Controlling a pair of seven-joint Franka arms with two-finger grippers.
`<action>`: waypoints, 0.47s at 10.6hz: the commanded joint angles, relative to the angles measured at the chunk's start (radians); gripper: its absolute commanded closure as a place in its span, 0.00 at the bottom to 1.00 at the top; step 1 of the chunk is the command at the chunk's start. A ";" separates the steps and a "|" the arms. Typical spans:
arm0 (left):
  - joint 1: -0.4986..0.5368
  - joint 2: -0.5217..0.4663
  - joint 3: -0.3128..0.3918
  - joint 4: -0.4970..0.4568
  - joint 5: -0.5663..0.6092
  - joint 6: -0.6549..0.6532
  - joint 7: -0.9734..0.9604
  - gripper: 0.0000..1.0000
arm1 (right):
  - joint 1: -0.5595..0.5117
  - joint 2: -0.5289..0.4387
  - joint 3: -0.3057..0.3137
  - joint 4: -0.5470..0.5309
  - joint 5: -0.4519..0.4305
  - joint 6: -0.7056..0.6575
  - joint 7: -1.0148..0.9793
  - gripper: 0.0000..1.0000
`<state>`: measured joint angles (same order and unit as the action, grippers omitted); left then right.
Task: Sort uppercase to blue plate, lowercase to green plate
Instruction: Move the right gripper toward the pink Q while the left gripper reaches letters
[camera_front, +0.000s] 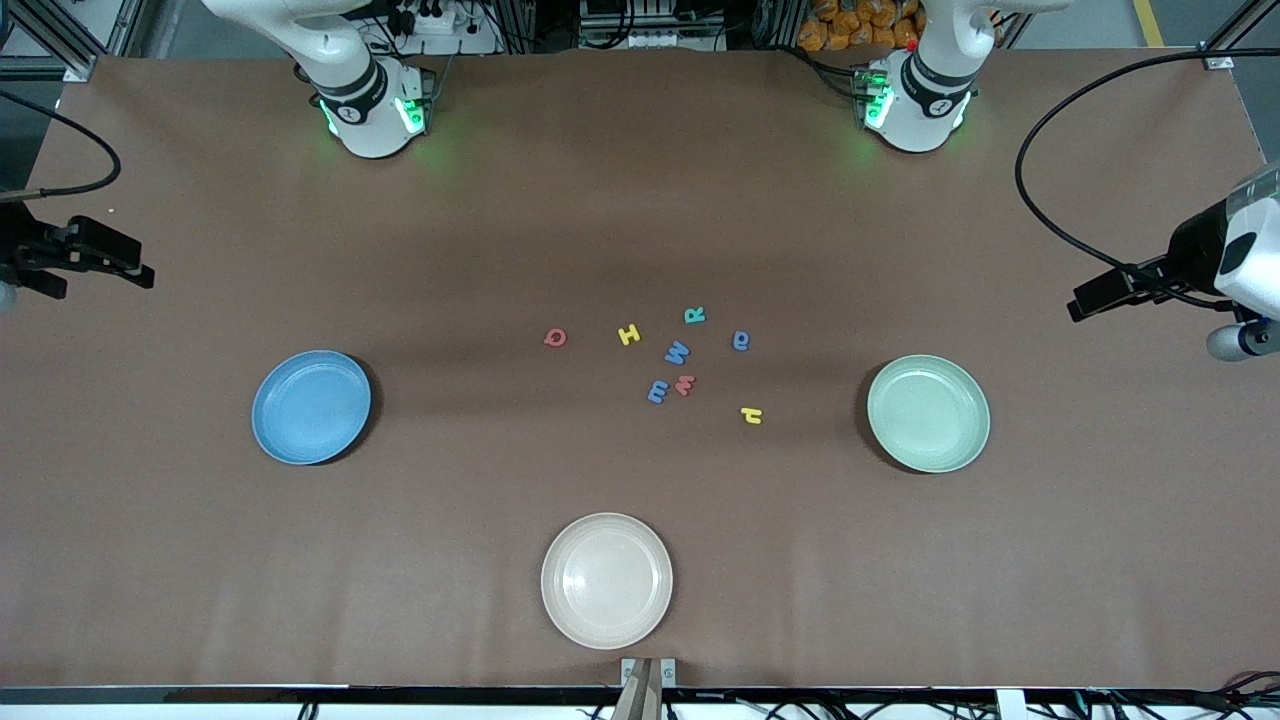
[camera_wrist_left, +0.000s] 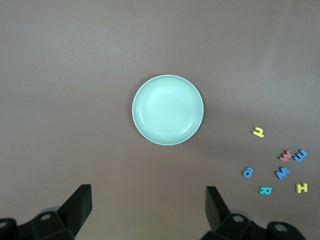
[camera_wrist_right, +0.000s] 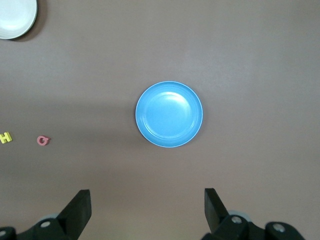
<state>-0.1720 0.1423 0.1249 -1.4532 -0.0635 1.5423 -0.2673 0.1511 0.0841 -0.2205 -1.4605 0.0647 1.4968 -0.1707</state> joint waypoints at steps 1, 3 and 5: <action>-0.006 0.002 0.006 0.014 -0.016 -0.013 -0.018 0.00 | -0.001 -0.061 0.024 -0.038 0.004 -0.001 -0.018 0.00; -0.006 0.002 0.006 0.014 -0.016 -0.013 -0.017 0.00 | 0.001 -0.072 0.024 -0.038 -0.011 -0.015 -0.018 0.00; -0.004 0.002 0.006 0.013 -0.018 -0.013 -0.015 0.00 | 0.001 -0.076 0.039 -0.037 -0.034 -0.032 -0.015 0.00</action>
<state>-0.1720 0.1423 0.1250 -1.4532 -0.0635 1.5423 -0.2673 0.1523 0.0421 -0.1958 -1.4611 0.0540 1.4684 -0.1797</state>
